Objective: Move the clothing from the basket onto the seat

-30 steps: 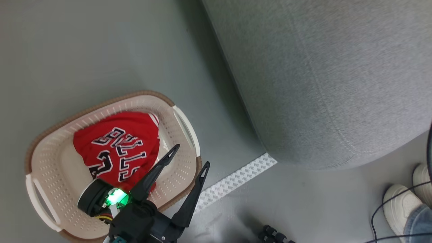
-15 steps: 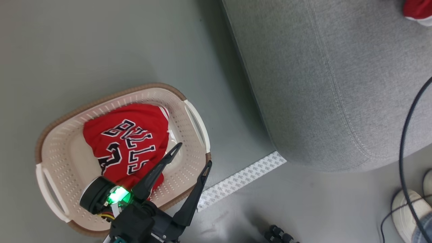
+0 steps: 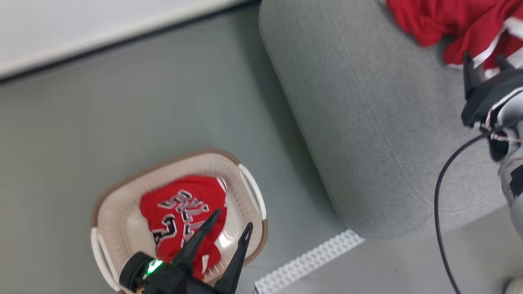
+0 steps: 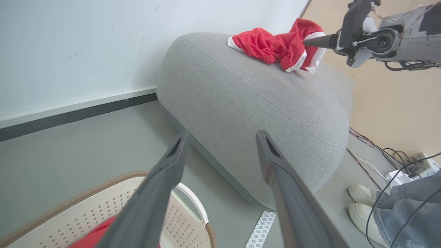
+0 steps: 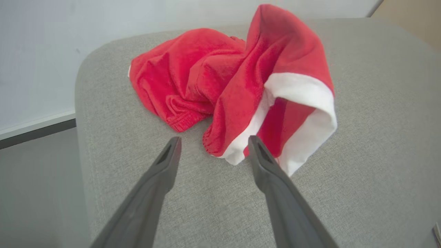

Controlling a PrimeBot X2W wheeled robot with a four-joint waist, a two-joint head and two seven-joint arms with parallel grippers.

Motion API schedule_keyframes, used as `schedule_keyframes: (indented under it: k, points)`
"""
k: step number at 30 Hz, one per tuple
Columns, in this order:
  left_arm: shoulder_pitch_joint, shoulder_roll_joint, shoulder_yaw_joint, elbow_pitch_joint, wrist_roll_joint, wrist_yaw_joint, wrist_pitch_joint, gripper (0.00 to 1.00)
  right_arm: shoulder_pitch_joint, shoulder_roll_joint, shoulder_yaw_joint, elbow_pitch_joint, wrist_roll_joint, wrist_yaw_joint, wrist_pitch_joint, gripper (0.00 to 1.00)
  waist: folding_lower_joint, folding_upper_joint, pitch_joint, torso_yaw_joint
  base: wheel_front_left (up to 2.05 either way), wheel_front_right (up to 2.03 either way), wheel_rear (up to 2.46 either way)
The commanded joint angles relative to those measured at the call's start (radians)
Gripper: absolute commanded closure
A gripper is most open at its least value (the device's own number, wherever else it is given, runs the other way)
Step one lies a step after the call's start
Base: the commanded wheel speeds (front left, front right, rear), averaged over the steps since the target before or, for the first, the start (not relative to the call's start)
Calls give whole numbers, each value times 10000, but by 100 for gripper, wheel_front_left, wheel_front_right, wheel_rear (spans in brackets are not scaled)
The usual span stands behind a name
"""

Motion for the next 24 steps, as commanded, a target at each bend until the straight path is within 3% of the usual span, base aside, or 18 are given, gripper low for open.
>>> schedule_keyframes:
  k: [1,8,13,24]
  points:
    - [251,-33,-4,257,-98,20,-117,0,385,-75,189,-232,133,4,33,0,2,1,-1734,357,0,0,0]
    - [534,-315,393,1375,-719,177,-569,0,2093,-482,453,-1814,593,1,-283,0,2,1,-3210,862,0,0,0]
    - [694,-551,865,2012,-1219,320,-758,0,3414,-438,35,-3101,134,1,-666,0,2,1,-4076,1368,0,0,0]
    - [726,-452,2534,2772,-1518,952,-878,0,6788,1256,-1621,-7051,-1408,1,-559,0,2,1,-5134,2886,0,0,0]
